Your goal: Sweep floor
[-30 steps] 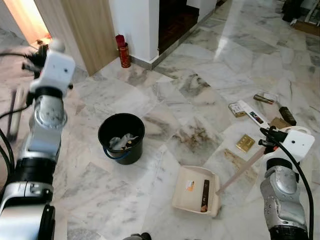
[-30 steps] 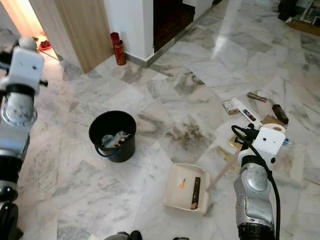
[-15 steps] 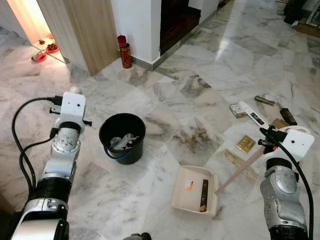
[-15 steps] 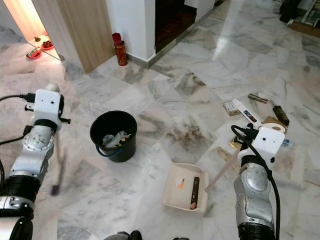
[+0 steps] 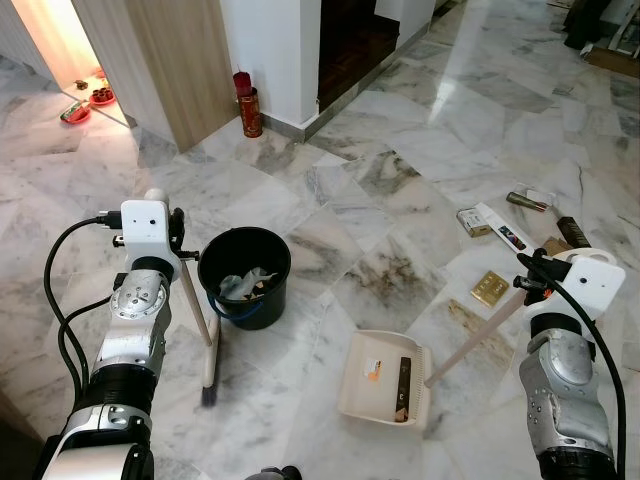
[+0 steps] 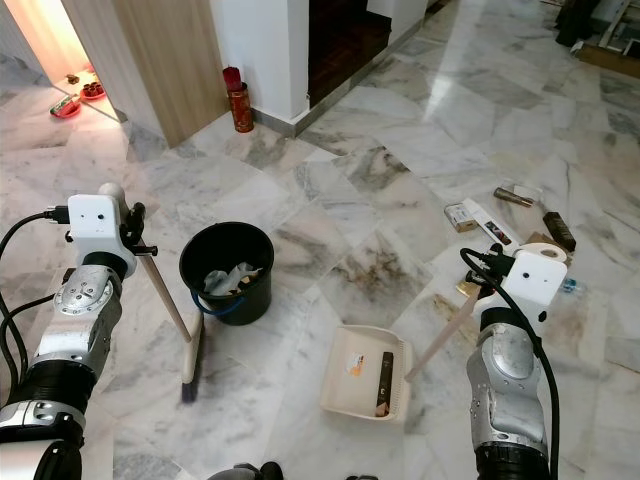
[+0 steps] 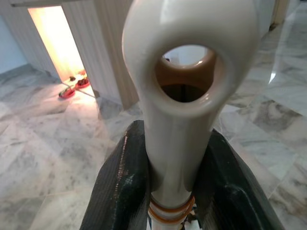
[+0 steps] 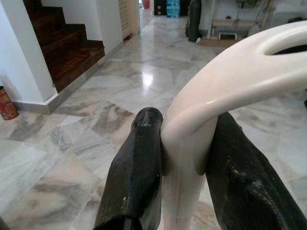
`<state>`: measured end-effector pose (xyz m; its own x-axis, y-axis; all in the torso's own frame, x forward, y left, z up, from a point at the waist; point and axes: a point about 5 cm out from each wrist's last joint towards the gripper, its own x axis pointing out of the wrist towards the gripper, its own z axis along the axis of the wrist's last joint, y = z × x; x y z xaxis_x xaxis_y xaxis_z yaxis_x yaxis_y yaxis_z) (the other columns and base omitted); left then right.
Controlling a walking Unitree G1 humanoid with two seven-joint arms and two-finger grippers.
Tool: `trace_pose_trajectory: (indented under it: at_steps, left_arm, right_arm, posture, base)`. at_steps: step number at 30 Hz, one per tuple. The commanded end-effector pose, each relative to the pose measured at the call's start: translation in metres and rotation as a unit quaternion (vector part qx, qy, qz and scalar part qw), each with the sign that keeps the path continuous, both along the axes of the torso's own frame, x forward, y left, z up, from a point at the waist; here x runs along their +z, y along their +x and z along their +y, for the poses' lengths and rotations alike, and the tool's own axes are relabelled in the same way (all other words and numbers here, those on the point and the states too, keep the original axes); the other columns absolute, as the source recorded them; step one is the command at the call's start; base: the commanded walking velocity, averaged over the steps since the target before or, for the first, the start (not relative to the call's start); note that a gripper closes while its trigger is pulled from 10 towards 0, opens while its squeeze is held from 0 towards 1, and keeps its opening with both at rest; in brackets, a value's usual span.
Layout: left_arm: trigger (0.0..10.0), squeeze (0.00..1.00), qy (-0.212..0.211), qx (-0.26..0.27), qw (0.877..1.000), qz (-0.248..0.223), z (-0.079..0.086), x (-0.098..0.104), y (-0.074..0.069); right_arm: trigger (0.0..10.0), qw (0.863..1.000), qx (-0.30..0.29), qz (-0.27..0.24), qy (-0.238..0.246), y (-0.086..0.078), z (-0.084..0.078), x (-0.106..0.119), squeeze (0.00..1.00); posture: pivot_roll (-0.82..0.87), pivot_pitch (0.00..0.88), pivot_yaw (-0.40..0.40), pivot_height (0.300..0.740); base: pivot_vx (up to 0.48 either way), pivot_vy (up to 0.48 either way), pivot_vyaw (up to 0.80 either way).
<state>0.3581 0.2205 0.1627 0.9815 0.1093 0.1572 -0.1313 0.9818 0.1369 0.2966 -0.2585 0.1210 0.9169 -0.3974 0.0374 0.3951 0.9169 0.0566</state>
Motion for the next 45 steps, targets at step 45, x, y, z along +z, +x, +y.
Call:
trace_pose_trajectory:
  at_steps: [45]
  left_arm:
    - [10.0, 0.0, 0.025, -0.067, 0.995, -0.068, -0.022, 0.025, -0.003]
  right_arm:
    - [10.0, 0.988, -0.049, -0.148, -0.011, 0.023, -0.011, 0.075, 0.0]
  posture:
    - [0.11, 0.129, -0.019, 0.74]
  base:
    - [0.0, 0.192, 0.0]
